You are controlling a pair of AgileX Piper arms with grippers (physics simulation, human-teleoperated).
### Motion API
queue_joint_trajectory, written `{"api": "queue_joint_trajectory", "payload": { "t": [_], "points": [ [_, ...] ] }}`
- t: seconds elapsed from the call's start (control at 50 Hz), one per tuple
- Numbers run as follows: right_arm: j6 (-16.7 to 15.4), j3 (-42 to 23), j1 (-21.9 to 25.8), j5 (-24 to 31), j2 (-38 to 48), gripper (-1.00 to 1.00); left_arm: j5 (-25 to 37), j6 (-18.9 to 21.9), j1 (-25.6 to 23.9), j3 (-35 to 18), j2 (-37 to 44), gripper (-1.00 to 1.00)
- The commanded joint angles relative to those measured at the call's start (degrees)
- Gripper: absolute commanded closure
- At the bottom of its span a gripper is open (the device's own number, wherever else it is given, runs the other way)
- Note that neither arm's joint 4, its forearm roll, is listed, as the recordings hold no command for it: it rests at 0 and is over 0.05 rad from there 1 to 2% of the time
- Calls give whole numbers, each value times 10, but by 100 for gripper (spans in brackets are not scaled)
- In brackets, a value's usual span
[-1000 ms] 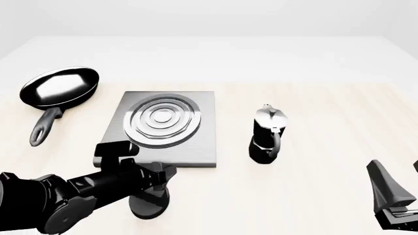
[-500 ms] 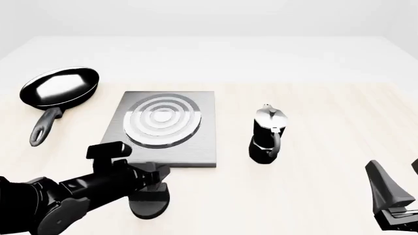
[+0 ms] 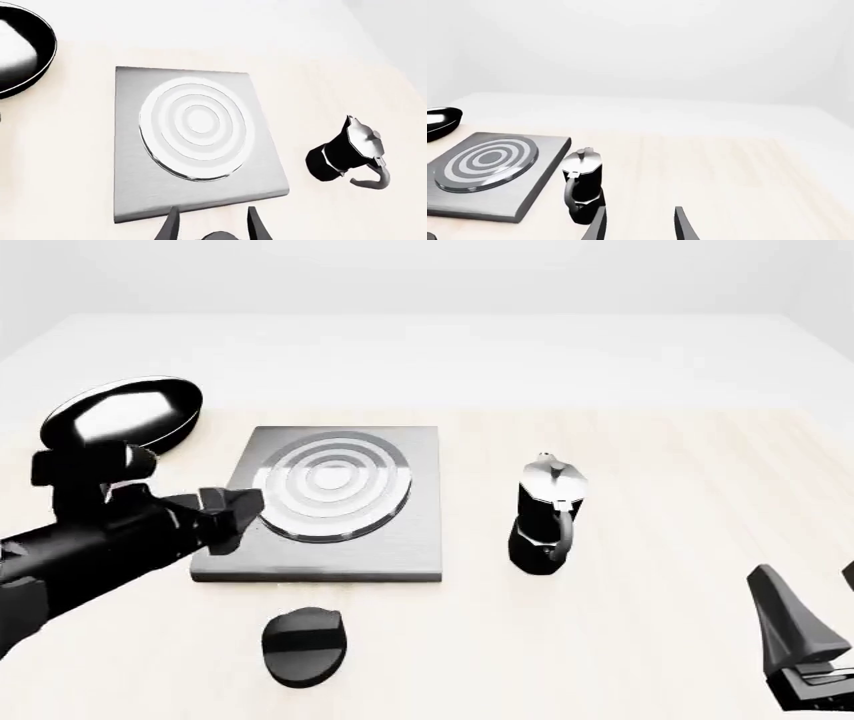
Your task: Turn on the stove and put the moka pot on it.
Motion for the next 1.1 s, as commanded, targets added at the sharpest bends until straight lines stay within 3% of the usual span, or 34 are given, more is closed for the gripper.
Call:
{"api": "queue_joint_trajectory", "payload": {
  "t": [0.02,0.12,0.28,0.34,0.4,0.46,0.5,0.56,0.84,0.88,1.1],
  "points": [
    [-4,-5,4,-1,0,-100,119,108,70,-79,-178,-100],
    [-4,-9,5,2,0,-100,124,153,101,-75,-251,-100],
    [-3,-4,5,-2,0,-100,113,253,149,-16,-407,-100],
    [-2,-3,5,-4,0,-100,112,268,155,2,-442,-100],
    [0,-3,6,-7,0,-100,118,242,158,22,-475,-100],
    [0,-3,7,-8,0,-100,123,269,171,50,-559,-100],
    [1,-3,8,-9,0,-100,105,293,165,69,-564,-100],
    [2,-3,8,-10,0,-100,93,280,177,95,-565,-100],
    [-6,0,12,-22,0,-100,-38,305,213,233,-565,-100],
    [-15,-1,18,-27,0,-100,-37,289,228,244,-565,-100],
    [-32,-22,54,-10,3,-100,-29,289,237,252,-565,-100]
  ]
}}
